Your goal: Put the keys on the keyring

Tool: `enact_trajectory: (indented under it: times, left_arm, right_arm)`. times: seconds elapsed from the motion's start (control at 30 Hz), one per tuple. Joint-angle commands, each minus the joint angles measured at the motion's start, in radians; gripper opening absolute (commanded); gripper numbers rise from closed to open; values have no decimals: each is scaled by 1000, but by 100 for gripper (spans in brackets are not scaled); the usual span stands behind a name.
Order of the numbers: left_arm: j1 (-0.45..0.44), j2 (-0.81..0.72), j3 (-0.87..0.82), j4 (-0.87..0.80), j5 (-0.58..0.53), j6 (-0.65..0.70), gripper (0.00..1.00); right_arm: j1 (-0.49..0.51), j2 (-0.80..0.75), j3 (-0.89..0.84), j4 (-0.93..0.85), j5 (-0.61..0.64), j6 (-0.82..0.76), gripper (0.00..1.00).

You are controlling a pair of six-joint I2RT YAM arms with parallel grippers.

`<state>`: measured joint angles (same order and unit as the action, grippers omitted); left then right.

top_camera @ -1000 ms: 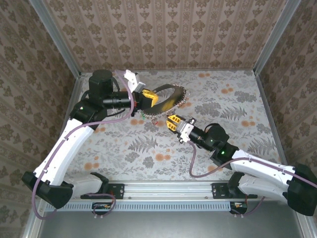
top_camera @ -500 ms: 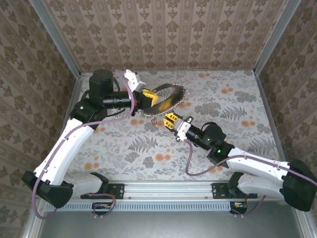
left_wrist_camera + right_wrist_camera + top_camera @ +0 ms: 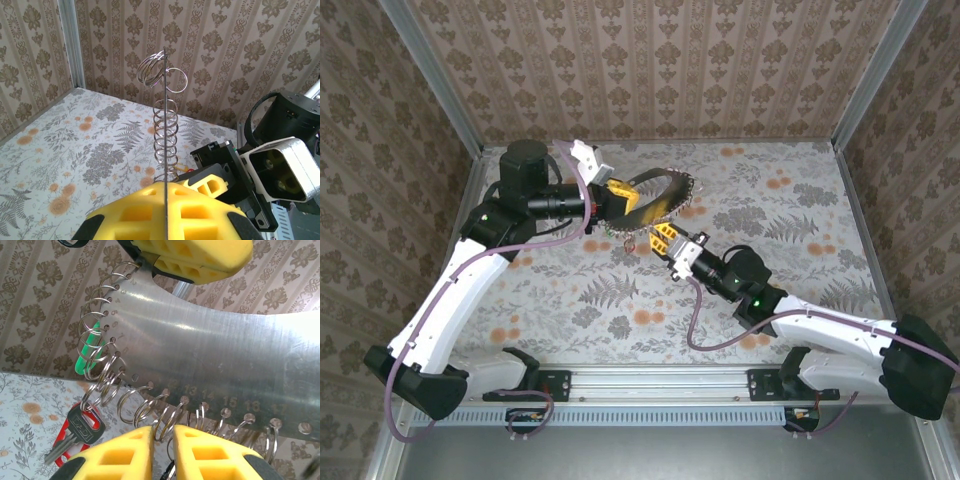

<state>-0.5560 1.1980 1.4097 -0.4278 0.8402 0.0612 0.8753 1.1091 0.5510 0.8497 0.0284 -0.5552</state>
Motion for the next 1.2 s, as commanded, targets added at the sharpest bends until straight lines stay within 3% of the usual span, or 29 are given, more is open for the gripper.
enact_trajectory:
  times: [0.0,0.7,1.17]
  left_arm:
    - [-7,-6,46,27,11,11,0]
    - [-12,-14,32,33,4,-8,0]
    - [-13,-30,17,48,-38,-13,0]
  right_arm:
    - [9,11,36,59,40,-15,20]
    - [37,106,59,195,145,-16,15]
    - [55,118,52,232,221,-13,17]
